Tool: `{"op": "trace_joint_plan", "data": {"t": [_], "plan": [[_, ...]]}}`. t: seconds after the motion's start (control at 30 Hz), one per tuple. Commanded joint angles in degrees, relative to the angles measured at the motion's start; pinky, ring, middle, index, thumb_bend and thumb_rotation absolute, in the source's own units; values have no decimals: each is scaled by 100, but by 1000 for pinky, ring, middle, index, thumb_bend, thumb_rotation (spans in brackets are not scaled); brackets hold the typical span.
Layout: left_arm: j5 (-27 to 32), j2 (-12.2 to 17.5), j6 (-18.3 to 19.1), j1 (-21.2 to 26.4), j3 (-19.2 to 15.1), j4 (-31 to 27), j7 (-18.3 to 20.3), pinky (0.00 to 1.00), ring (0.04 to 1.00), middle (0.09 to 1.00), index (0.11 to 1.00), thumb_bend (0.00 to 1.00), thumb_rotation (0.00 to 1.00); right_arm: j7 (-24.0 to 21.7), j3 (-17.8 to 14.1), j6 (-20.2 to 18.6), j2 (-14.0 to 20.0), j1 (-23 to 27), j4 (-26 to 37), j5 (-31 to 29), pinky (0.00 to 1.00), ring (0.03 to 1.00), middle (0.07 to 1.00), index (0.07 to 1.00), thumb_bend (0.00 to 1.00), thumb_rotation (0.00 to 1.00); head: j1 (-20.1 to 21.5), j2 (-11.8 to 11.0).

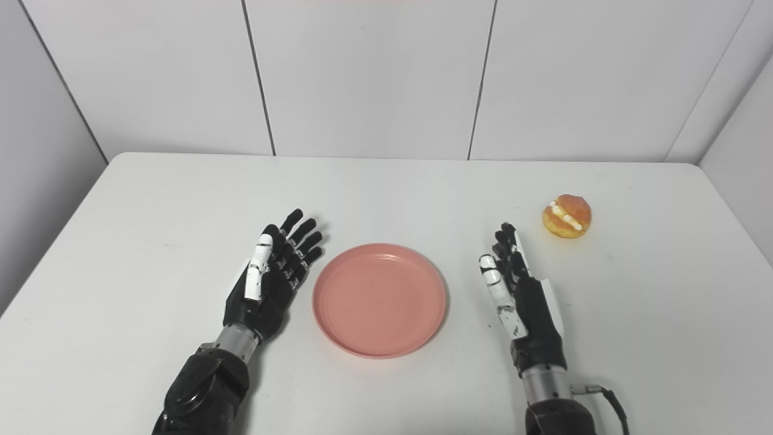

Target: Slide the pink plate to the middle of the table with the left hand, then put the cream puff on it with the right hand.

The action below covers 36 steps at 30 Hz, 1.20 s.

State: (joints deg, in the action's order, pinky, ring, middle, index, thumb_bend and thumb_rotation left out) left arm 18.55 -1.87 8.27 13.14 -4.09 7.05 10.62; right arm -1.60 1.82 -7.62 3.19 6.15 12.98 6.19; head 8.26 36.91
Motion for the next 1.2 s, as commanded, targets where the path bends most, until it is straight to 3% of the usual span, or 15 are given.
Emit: {"op": "trace_joint_plan", "data": {"t": [0.0, 0.13, 0.33, 0.5, 0.67, 0.97, 1.17], "plan": [[-49, 50, 138, -141, -14, 286, -64, 951, 935, 927, 925, 432, 1000, 37, -5, -78, 106, 243, 272, 205, 931, 944, 957, 963, 670, 892, 55, -49], [17, 36, 77, -137, -37, 400, -23, 956, 936, 925, 920, 430, 1000, -6, -63, -156, 300, 443, 304, 343, 921, 939, 958, 955, 698, 867, 151, -116], [1, 22, -5, -133, -55, 540, -23, 956, 934, 925, 921, 424, 1000, 25, -30, -321, 597, 725, 412, 943, 830, 913, 928, 920, 700, 893, 298, -209], [6, 34, -32, -137, -34, 592, 7, 954, 935, 926, 925, 432, 1000, 177, 10, 7, 887, 966, 282, 1646, 804, 863, 872, 885, 634, 909, 403, -304], [79, 65, -69, -138, -62, 663, 99, 958, 941, 933, 925, 424, 1000, 149, 34, 81, 1219, 1250, 140, 2015, 815, 864, 884, 897, 668, 900, 576, -369], [152, 186, -214, -116, -54, 865, 310, 971, 952, 943, 938, 418, 1000, 18, 88, -150, 1649, 1611, -265, 2469, 764, 864, 917, 895, 713, 680, 747, -475], [191, 223, -251, -117, -58, 930, 324, 970, 950, 942, 941, 410, 1000, 84, 70, -93, 1780, 1788, -611, 2611, 784, 882, 924, 897, 733, 612, 824, -520]]}}
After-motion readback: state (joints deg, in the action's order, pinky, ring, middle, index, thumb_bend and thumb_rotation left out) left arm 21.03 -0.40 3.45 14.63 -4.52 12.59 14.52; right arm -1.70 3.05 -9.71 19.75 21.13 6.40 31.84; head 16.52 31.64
